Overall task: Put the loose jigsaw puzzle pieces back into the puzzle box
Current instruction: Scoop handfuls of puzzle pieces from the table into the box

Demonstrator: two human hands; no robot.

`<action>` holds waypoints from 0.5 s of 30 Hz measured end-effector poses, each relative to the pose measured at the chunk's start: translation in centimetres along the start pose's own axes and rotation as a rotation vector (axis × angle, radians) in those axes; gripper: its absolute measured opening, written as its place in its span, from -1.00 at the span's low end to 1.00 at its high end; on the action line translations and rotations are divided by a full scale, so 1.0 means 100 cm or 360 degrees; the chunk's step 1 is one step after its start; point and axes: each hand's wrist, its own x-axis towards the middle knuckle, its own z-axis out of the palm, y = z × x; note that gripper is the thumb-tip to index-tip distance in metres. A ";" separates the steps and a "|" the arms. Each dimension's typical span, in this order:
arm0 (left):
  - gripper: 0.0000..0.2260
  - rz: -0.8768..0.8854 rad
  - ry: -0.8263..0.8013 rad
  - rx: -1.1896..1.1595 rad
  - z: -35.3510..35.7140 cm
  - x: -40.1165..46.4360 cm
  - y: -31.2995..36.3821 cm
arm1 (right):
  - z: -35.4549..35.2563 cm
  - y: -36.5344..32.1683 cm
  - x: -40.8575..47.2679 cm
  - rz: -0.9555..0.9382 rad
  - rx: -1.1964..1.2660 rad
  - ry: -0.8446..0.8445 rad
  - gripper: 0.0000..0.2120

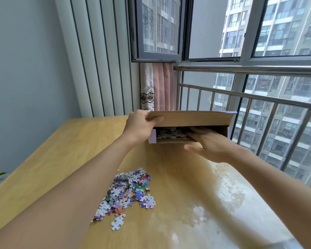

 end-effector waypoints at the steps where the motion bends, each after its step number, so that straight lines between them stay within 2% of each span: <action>1: -0.81 0.0005 0.0007 0.0002 0.000 0.000 0.001 | -0.001 -0.001 -0.002 -0.0002 0.0123 0.0093 -0.26; 3: -0.81 0.0014 0.0021 0.0007 0.000 0.002 0.001 | -0.002 -0.010 -0.004 -0.0075 0.0341 0.0194 -0.27; 6: -0.80 0.0002 -0.0003 0.0010 0.000 0.001 0.002 | -0.001 -0.021 -0.005 -0.0165 0.0262 0.0155 -0.35; 9: -0.83 -0.0013 -0.0019 -0.0004 0.002 -0.003 0.000 | -0.002 -0.014 -0.001 0.0064 0.0303 0.0007 -0.48; 11: -0.84 -0.0019 -0.0036 -0.0022 0.003 -0.006 -0.001 | 0.001 -0.013 -0.001 0.0099 0.0396 -0.0018 -0.44; 15: -0.78 -0.0099 -0.0100 0.0064 0.012 -0.011 -0.011 | 0.009 -0.033 -0.004 -0.0142 0.0492 0.0277 -0.49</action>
